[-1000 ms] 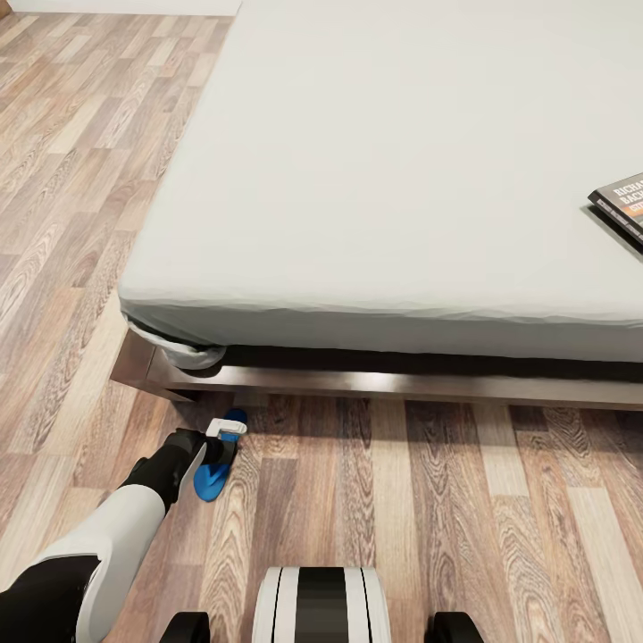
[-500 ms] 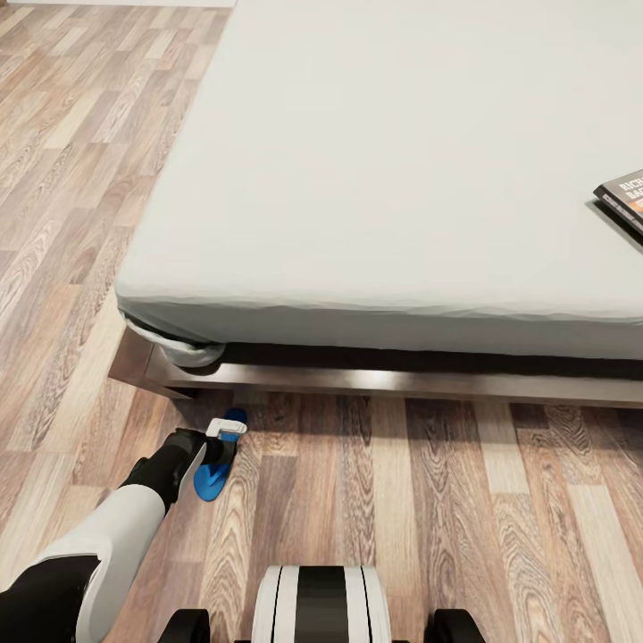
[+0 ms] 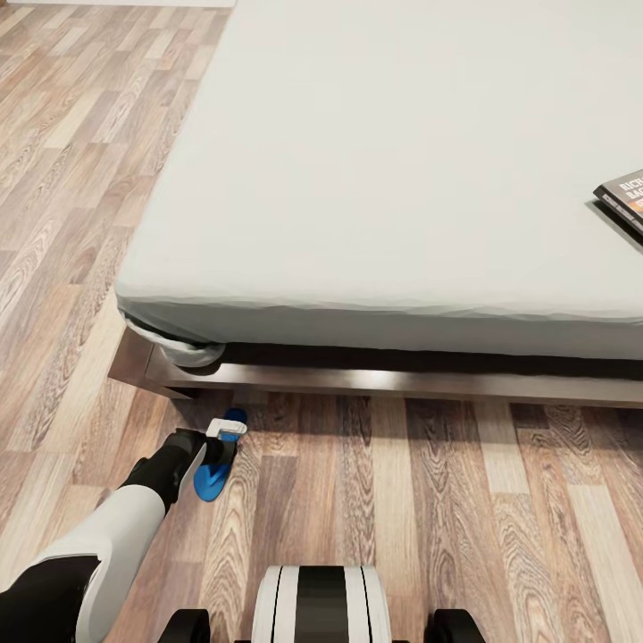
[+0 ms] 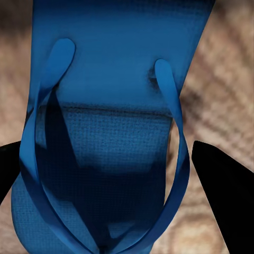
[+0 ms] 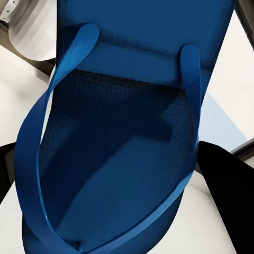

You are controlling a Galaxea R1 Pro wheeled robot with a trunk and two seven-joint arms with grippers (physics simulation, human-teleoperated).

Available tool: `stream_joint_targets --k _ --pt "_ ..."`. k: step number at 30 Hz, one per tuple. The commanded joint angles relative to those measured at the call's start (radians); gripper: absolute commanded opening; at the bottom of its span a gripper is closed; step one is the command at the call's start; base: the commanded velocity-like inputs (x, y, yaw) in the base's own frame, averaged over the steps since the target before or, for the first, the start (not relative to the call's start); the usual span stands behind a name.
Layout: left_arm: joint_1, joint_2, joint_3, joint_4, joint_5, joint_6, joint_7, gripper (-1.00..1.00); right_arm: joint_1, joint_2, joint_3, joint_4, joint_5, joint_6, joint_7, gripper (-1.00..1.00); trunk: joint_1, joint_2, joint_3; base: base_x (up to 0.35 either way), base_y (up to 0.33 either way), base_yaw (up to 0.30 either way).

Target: In the bedroom, move the book from the bed onto either nightstand, and place the two sandals side by side next to the bed.

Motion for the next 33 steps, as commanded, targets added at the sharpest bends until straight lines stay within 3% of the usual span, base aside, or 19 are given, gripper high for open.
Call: stream_joint_targets --k 1,11,12,33 --pt "0.0 -0.001 0.006 -0.002 -0.011 0.004 -0.009 -1.0 0.0 0.0 -0.004 -0.002 0.001 0.01 -0.003 -1.0 0.0 0.0 -0.001 0.0 0.0 0.0" --pt "0.0 -0.001 0.006 -0.002 -0.011 0.004 -0.011 -1.0 0.0 0.001 -0.004 -0.002 0.003 0.01 -0.003 -1.0 0.0 0.0 -0.001 0.0 0.0 0.0" --pt "0.0 -0.001 0.006 -0.002 -0.011 0.004 -0.011 1.0 0.0 0.002 -0.004 -0.002 0.003 0.01 -0.003 -1.0 0.0 0.0 -0.001 0.0 0.0 0.0" --pt "0.0 -0.001 0.006 -0.003 -0.01 0.002 -0.015 1.0 0.0 0.003 -0.004 -0.002 0.004 0.01 -0.003 -1.0 0.0 0.0 -0.001 0.0 0.0 0.0"
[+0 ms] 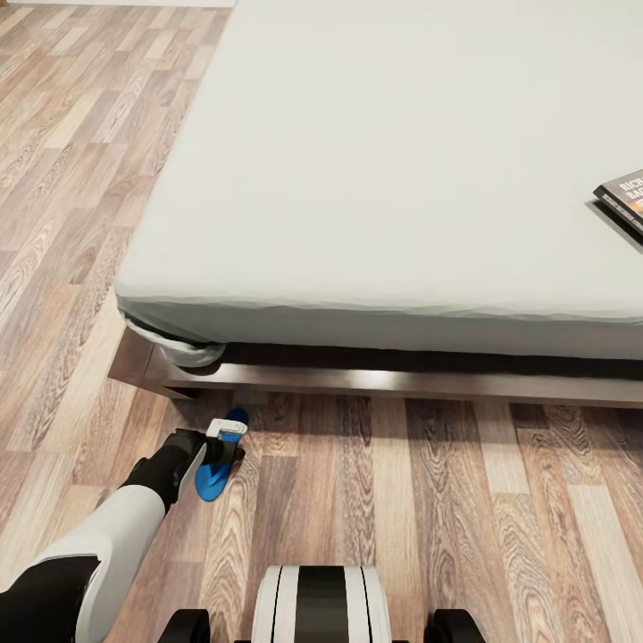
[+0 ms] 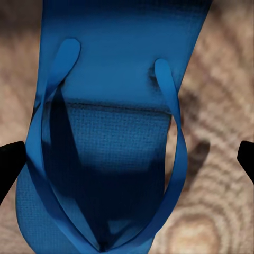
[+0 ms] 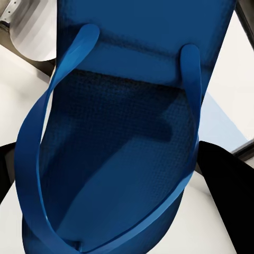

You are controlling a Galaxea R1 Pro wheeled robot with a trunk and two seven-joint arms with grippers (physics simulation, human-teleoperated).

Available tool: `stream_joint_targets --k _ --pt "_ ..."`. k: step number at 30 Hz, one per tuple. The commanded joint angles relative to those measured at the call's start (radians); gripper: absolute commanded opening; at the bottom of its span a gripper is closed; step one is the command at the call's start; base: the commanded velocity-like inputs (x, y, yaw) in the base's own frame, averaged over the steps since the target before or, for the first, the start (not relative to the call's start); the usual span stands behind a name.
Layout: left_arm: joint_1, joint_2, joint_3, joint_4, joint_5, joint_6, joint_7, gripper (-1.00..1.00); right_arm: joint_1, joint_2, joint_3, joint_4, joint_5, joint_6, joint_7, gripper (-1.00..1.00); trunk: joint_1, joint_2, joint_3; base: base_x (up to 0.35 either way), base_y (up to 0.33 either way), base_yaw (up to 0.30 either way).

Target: In the bedroom, move the book from the bed onto either nightstand, and place the two sandals side by side next to the bed.

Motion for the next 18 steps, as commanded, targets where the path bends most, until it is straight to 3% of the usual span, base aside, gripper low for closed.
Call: stream_joint_targets --k 1,18 --pt "0.0 -0.001 0.006 -0.002 -0.01 0.004 -0.008 1.0 0.0 0.0 -0.004 -0.002 0.001 0.01 -0.003 -1.0 0.0 0.0 -0.001 0.0 0.0 0.0" --pt "0.0 -0.001 0.006 -0.001 -0.011 0.003 -0.011 1.0 0.0 0.0 -0.004 -0.002 0.001 0.01 -0.003 -1.0 0.0 0.0 -0.001 0.0 0.0 0.0"
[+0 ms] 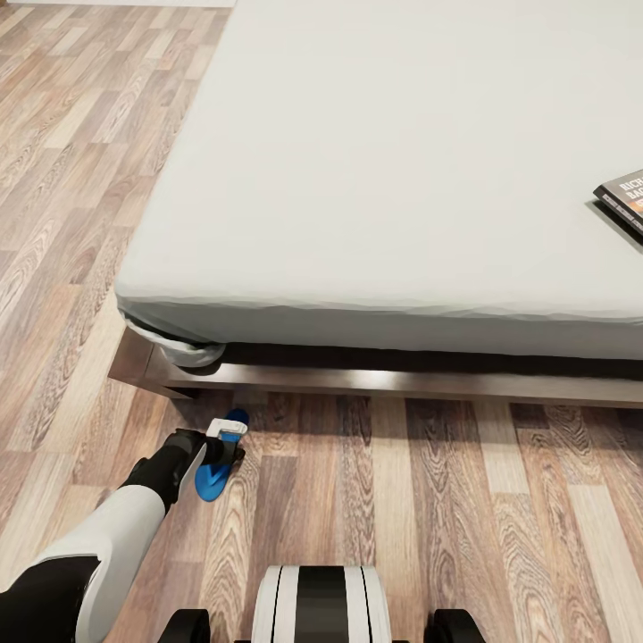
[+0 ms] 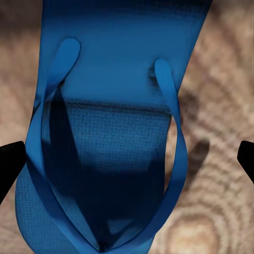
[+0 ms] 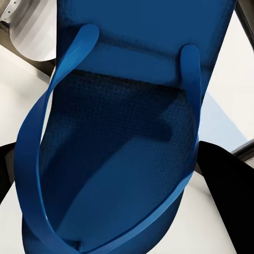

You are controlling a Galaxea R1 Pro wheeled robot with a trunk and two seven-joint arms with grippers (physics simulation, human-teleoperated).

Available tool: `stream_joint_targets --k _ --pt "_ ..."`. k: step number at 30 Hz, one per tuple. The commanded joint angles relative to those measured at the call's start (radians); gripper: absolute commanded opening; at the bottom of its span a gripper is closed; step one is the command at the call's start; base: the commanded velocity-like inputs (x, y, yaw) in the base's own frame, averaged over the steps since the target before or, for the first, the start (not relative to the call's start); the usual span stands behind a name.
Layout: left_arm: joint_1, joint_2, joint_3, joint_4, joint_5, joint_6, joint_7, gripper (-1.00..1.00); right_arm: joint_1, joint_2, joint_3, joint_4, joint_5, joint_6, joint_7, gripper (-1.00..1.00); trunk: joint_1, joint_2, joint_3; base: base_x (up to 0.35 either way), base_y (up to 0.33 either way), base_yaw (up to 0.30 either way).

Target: In the bedroom, move the book from the bed onto either nightstand, and place the two sandals side by side next to the bed.

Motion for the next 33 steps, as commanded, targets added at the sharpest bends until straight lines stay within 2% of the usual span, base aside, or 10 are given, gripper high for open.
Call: stream_joint_targets --k 1,13,17,21,24,27,31,33 --pt "0.0 -0.001 0.006 -0.002 -0.01 0.004 -0.009 1.0 0.0 0.0 -0.004 -0.002 0.001 0.01 -0.003 -1.0 0.0 0.0 -0.001 0.0 0.0 0.0" --pt "0.0 -0.001 0.006 -0.003 -0.01 0.004 -0.011 1.0 0.0 0.001 -0.004 -0.002 0.002 0.011 -0.003 -1.0 0.0 0.0 -0.001 0.0 0.0 0.0" --pt "0.0 -0.001 0.006 -0.003 -0.01 0.003 -0.011 1.0 0.0 0.001 -0.004 -0.002 0.002 0.011 -0.003 -1.0 -0.002 0.001 0.015 0.0 0.0 0.0" --pt "0.0 -0.001 0.006 -0.003 -0.01 0.003 -0.012 1.0 0.0 0.0 -0.004 -0.002 0.002 0.01 -0.003 -1.0 -0.002 0.001 0.015 0.0 0.0 0.0" --pt "0.0 -0.001 0.006 -0.003 -0.011 0.003 -0.012 1.0 0.0 0.0 -0.004 -0.002 0.002 0.011 -0.002 -1.0 -0.003 0.001 0.027 0.0 0.0 0.0" --pt "0.001 -0.001 0.006 -0.003 -0.011 0.002 -0.011 1.0 0.0 0.0 -0.004 -0.002 0.002 0.011 -0.002 -1.0 -0.003 0.001 0.027 0.0 0.0 0.0" --pt "0.001 -0.001 0.006 -0.002 -0.011 0.002 -0.01 1.0 0.0 -0.001 -0.004 -0.002 0.002 0.011 -0.002 -1.0 -0.005 0.002 0.042 0.0 0.0 0.0" --pt "0.001 -0.002 0.006 -0.002 -0.011 0.001 -0.01 1.0 0.0 -0.001 -0.004 -0.002 0.002 0.011 -0.002 -1.0 -0.005 0.002 0.042 0.0 0.0 0.0"
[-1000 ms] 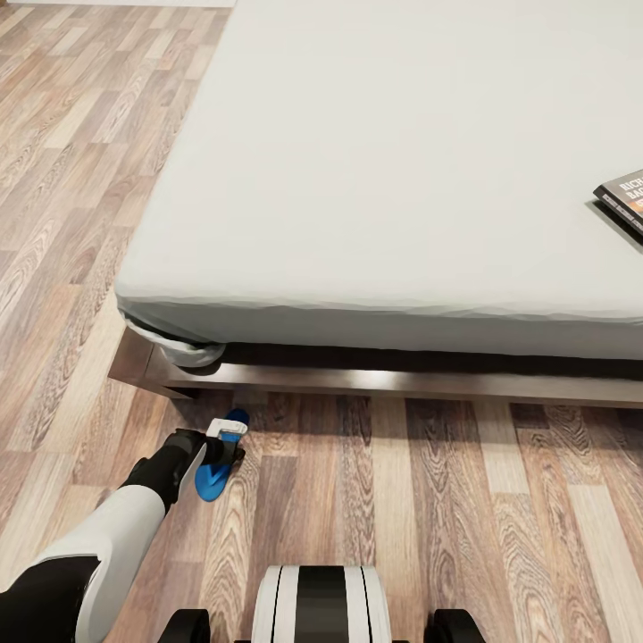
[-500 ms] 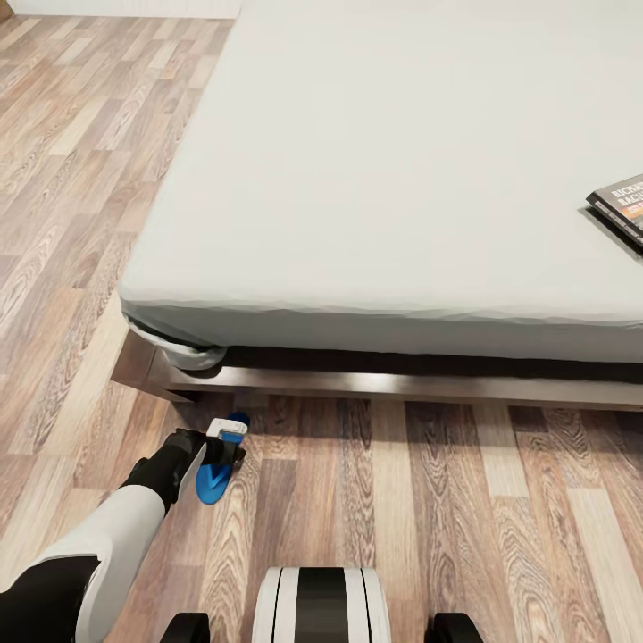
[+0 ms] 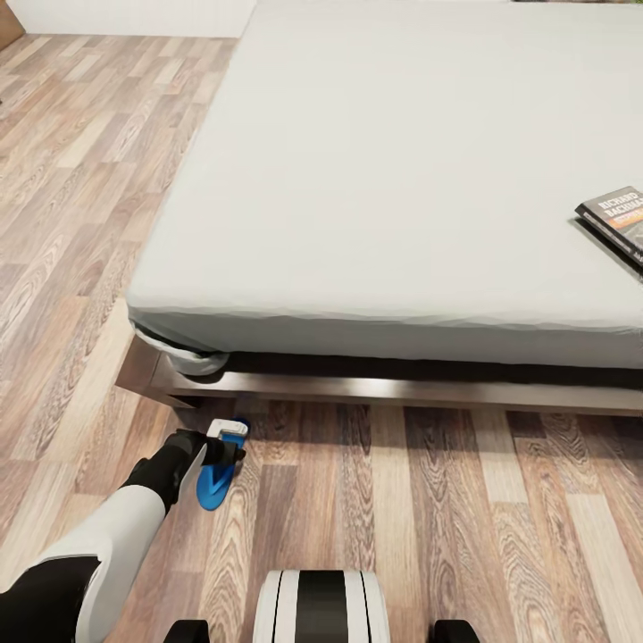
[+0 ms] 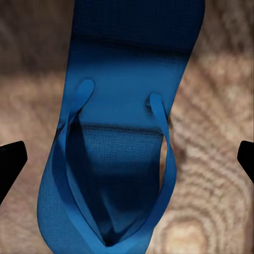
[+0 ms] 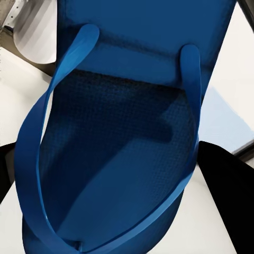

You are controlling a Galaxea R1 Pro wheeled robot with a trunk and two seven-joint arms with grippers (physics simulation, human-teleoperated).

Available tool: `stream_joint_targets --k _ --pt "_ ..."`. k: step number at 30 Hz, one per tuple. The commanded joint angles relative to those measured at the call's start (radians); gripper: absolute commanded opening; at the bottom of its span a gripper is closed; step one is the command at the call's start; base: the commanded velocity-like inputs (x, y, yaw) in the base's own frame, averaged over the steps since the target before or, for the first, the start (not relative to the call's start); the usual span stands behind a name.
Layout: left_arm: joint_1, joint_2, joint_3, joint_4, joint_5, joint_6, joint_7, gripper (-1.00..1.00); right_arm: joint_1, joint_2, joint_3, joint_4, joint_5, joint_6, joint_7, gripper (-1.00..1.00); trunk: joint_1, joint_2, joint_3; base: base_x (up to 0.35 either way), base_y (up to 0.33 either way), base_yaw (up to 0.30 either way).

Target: In the bedroom, move the book from the bed onto either nightstand, and place the two sandals side by side next to the bed.

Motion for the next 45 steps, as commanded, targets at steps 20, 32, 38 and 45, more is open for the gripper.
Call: stream_joint_targets --k 20,32,38,45 --pt "0.001 -0.001 0.005 -0.001 -0.012 0.004 -0.004 1.0 0.0 -0.002 -0.004 -0.002 0.001 0.011 -0.003 -1.0 -0.004 0.002 0.034 0.0 0.0 0.0" --pt "0.001 -0.001 0.001 0.0 -0.015 0.005 0.001 1.0 0.0 -0.001 -0.004 -0.002 0.001 0.012 -0.003 -1.0 -0.007 0.004 0.061 0.0 0.0 0.0" --pt "0.002 -0.002 -0.001 0.0 -0.02 0.004 0.005 1.0 0.0 0.0 -0.003 -0.003 0.001 0.012 -0.001 -1.0 -0.007 0.004 0.061 0.0 0.0 0.0" --pt "0.003 -0.004 -0.002 0.006 -0.024 0.001 0.064 1.0 0.0 0.004 -0.001 -0.003 0.001 0.013 0.01 -1.0 -0.007 0.004 0.061 0.0 0.0 0.0"
